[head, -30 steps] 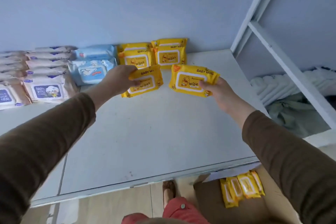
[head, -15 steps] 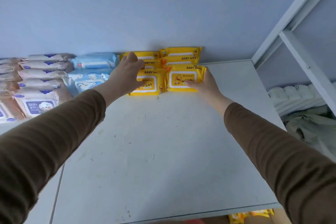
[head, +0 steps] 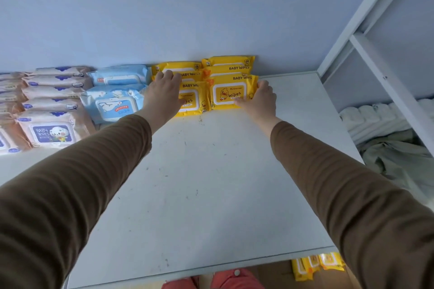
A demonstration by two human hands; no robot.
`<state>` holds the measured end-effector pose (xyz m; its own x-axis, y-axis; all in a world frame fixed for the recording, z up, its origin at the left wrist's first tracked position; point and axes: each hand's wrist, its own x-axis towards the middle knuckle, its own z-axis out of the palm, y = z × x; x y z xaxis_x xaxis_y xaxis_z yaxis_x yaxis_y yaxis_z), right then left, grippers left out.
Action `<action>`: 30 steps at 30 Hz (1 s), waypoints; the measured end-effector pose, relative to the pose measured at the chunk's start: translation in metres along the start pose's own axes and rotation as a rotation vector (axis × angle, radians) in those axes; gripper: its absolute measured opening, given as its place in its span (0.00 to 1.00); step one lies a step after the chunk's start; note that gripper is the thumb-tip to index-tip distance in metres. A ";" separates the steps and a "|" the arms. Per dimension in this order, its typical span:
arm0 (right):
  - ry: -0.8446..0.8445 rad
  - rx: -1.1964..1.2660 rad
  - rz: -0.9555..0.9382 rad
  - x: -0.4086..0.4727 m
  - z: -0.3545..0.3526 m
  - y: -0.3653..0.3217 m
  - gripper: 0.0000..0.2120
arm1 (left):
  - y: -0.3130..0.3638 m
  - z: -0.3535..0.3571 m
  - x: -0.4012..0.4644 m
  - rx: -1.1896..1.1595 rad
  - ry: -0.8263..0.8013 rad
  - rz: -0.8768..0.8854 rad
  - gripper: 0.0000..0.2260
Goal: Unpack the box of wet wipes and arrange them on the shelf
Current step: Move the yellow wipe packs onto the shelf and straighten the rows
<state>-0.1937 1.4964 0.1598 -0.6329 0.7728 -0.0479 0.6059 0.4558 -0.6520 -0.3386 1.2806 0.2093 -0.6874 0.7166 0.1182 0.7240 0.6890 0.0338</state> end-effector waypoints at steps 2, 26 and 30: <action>0.020 -0.022 0.027 -0.017 -0.006 0.001 0.39 | 0.005 -0.002 -0.009 0.006 0.045 0.016 0.27; 0.150 0.009 0.079 -0.437 -0.145 0.275 0.10 | 0.260 0.036 -0.366 -0.408 -0.030 0.602 0.21; 0.121 0.145 0.382 -0.457 -0.153 0.366 0.10 | 0.326 0.094 -0.391 -0.374 -0.202 0.618 0.21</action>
<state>0.3909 1.3779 0.0587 -0.3095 0.9243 -0.2233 0.7066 0.0664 -0.7045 0.1606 1.2356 0.0806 -0.1208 0.9918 0.0416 0.9279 0.0979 0.3597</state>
